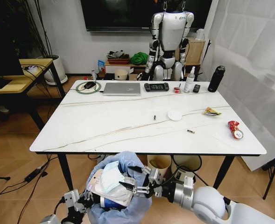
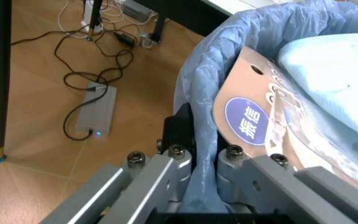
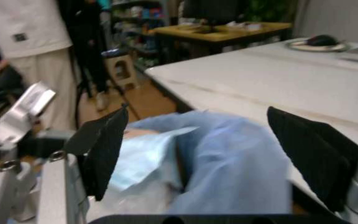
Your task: Pick up the trash bin and place the trash from the table into it.
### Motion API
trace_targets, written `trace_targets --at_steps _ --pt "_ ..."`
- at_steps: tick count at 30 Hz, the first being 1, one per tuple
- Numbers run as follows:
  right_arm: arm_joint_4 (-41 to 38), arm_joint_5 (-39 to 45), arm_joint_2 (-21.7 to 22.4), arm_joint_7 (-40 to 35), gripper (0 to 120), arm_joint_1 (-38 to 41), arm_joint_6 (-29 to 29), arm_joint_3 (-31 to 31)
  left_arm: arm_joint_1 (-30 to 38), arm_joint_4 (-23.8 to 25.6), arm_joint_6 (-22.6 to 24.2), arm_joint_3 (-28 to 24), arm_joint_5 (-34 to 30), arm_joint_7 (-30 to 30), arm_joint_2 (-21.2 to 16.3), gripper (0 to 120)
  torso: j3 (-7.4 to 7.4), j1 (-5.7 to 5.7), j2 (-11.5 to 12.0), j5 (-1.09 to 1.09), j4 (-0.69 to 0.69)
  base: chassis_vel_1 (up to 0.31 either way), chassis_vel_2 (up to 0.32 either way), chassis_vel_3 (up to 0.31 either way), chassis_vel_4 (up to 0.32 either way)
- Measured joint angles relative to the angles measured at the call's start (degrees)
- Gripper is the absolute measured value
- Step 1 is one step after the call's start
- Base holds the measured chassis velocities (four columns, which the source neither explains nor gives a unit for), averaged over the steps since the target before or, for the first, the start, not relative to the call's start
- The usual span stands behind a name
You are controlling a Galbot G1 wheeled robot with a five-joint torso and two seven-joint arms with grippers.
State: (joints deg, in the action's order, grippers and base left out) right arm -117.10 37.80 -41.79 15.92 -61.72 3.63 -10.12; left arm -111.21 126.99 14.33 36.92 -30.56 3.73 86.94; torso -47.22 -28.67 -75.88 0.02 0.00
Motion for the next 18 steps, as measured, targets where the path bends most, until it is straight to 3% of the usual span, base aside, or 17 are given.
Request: trace_targets --at_steps 5,8,18 --pt "3.2 3.8 -6.5 -5.4 100 -0.2 -6.2 12.0 0.0 -0.4 0.0 -0.1 -0.2 0.0 0.1 0 0.0 0.0 0.0 -0.01 0.0 0.0 0.0 0.0 0.0" --pt "6.3 5.9 -8.2 -6.0 100 0.9 -8.0 16.0 0.0 -0.5 0.0 -0.4 -0.2 0.0 0.1 0 -0.01 0.0 0.0 -0.03 0.01 0.0 0.0 0.0 0.0" --pt "24.1 2.1 -8.1 -0.9 100 4.2 -9.0 26.0 -0.6 -0.1 -0.3 -0.5 0.1 0.2 0.4 0 -0.01 0.0 0.0 0.0 0.0 0.0 0.0 0.0 0.0"
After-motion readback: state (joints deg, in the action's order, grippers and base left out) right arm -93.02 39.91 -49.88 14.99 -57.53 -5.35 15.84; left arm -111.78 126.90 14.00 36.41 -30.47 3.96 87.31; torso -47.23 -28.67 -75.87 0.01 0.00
